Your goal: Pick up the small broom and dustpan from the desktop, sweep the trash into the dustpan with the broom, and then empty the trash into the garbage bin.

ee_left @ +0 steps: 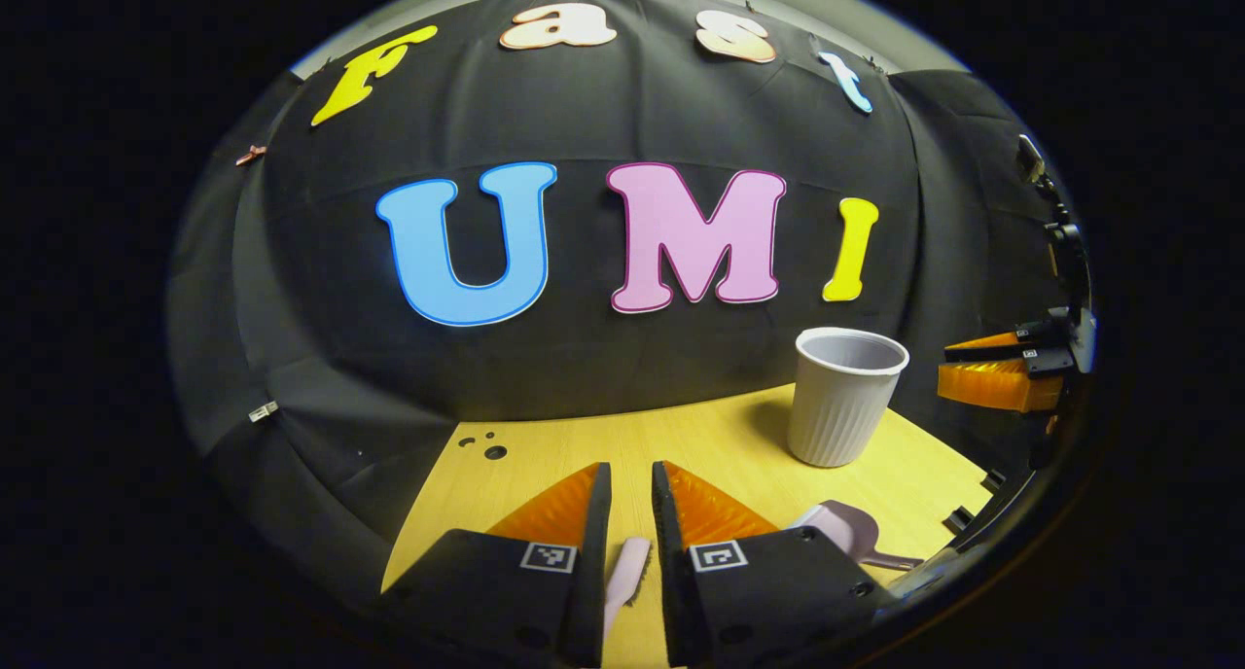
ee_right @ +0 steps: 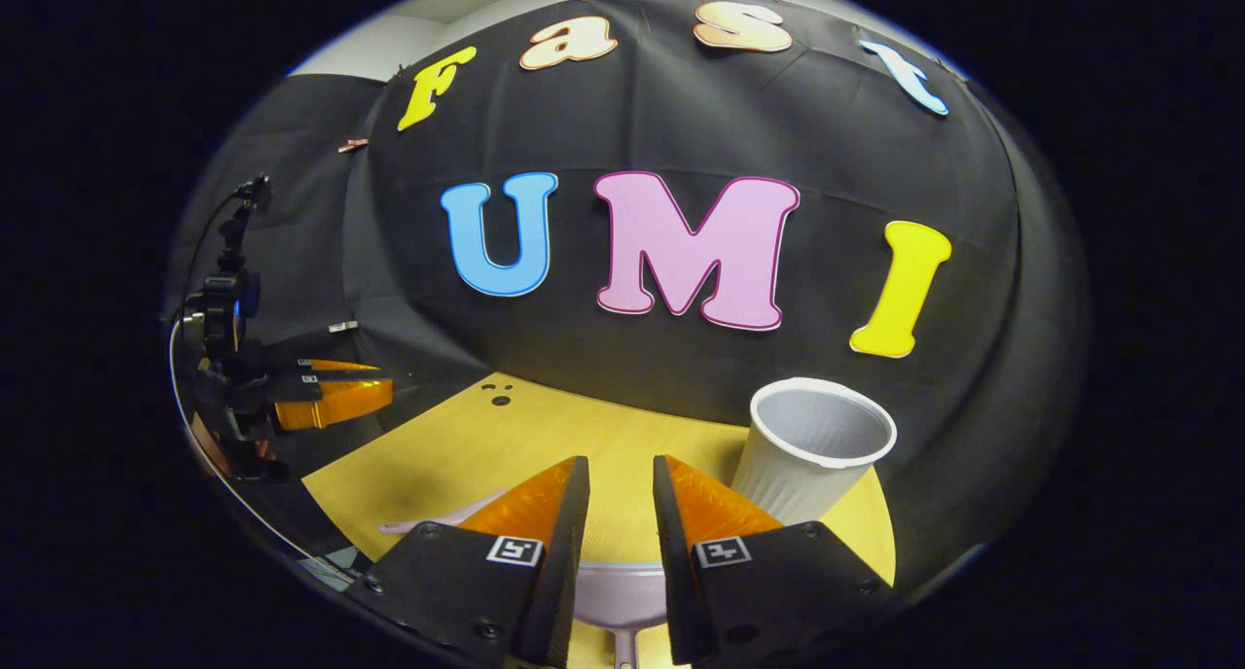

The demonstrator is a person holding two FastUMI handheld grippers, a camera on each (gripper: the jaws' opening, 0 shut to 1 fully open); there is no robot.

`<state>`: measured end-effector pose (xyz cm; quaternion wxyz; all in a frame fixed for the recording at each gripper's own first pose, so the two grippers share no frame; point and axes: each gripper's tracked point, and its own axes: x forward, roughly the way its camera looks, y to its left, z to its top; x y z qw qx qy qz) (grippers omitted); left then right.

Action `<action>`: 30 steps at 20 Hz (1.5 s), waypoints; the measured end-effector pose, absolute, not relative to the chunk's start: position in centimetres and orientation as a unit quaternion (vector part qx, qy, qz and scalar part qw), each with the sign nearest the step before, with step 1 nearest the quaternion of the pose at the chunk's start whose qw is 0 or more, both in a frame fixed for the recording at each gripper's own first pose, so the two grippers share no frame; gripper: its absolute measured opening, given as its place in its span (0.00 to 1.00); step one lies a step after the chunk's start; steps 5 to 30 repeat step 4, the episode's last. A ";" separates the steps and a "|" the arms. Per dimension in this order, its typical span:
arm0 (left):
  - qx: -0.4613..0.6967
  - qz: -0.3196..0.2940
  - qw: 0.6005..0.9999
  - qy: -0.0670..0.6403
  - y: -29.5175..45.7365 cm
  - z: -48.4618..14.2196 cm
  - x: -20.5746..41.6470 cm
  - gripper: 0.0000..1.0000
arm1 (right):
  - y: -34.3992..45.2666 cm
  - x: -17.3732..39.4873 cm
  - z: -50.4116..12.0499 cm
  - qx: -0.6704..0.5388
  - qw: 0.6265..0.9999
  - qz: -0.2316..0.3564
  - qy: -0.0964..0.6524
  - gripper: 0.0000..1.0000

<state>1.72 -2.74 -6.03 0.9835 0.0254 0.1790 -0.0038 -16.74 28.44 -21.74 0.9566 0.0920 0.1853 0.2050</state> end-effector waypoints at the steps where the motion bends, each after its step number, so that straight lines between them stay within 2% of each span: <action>1: 0.026 0.003 0.983 0.179 -3.3 -5.8 1.6 0.28 | 28.2 -16.7 -21.7 0.092 0.955 0.213 0.185 0.44; 4: 0.031 0.018 0.983 0.180 -2.5 -7.2 0.6 0.28 | 27.0 -16.9 -21.7 0.090 0.952 0.233 0.176 0.42; 30: 0.031 0.018 0.983 0.180 -2.5 -7.2 0.6 0.28 | 27.0 -16.9 -21.7 0.090 0.952 0.233 0.176 0.42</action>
